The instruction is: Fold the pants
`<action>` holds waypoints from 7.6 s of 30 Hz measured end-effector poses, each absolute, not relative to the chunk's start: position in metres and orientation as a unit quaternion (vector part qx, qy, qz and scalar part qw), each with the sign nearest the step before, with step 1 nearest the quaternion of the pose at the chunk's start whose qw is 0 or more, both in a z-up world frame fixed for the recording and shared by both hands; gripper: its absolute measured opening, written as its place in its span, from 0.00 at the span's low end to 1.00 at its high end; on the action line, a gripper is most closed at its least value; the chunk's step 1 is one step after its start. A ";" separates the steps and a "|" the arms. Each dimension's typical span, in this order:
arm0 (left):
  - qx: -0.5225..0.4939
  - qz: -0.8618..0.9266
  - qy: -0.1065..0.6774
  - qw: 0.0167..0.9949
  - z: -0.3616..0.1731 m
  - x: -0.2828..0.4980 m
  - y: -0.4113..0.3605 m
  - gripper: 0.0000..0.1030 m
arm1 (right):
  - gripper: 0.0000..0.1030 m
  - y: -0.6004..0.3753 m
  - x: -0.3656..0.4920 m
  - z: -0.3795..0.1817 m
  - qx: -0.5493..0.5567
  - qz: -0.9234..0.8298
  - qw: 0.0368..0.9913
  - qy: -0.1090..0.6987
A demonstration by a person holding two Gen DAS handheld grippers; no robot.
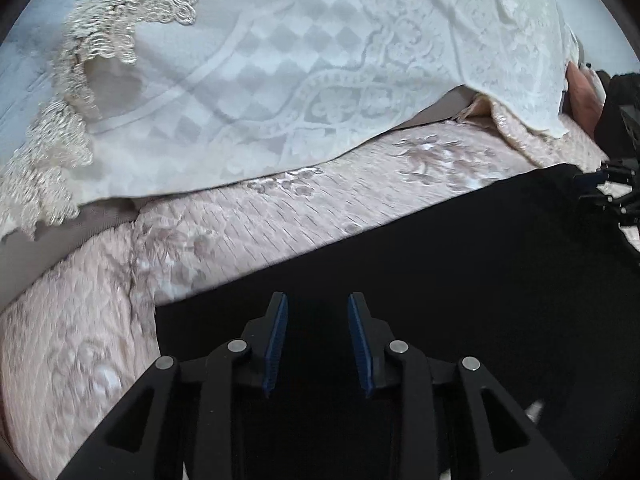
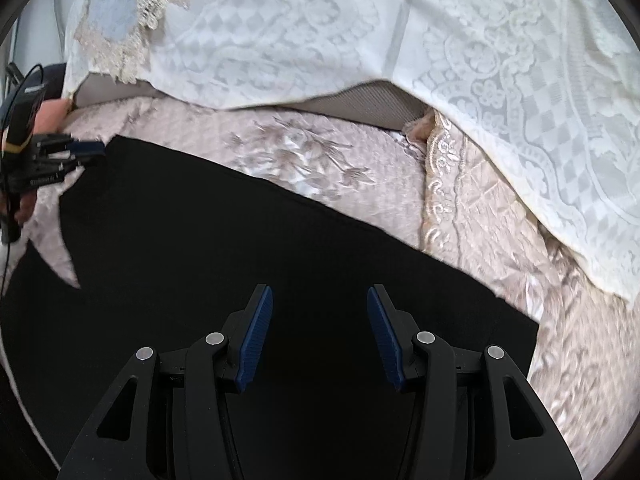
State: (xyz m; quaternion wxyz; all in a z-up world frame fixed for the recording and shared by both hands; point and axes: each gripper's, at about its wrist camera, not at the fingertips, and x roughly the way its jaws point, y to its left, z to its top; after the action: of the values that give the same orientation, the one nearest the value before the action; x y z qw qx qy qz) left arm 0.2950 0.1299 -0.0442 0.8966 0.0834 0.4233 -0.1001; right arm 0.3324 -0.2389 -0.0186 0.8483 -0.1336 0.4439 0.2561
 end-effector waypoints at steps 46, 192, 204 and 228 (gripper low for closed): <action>0.143 -0.141 0.351 0.914 0.016 0.210 0.106 0.06 | 0.08 -0.252 0.267 0.034 -0.208 0.305 0.865 0.341; -0.136 0.047 0.416 0.898 -0.066 0.073 0.135 0.08 | 0.36 -0.355 0.144 -0.041 0.071 0.019 0.908 0.413; -0.095 0.002 0.396 0.913 -0.052 0.000 0.085 0.13 | 0.38 -0.209 0.050 -0.041 -0.016 0.165 0.901 0.401; -0.069 0.041 0.415 0.906 -0.065 -0.033 0.077 0.14 | 0.44 -0.163 0.008 -0.064 -0.060 0.198 0.889 0.409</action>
State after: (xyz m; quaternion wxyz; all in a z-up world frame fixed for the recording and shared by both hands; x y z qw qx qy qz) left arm -0.0329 0.0768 -0.0653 0.9062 -0.0691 0.4152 0.0410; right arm 0.0084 -0.1628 -0.0642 0.8889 -0.0600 0.4087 0.1982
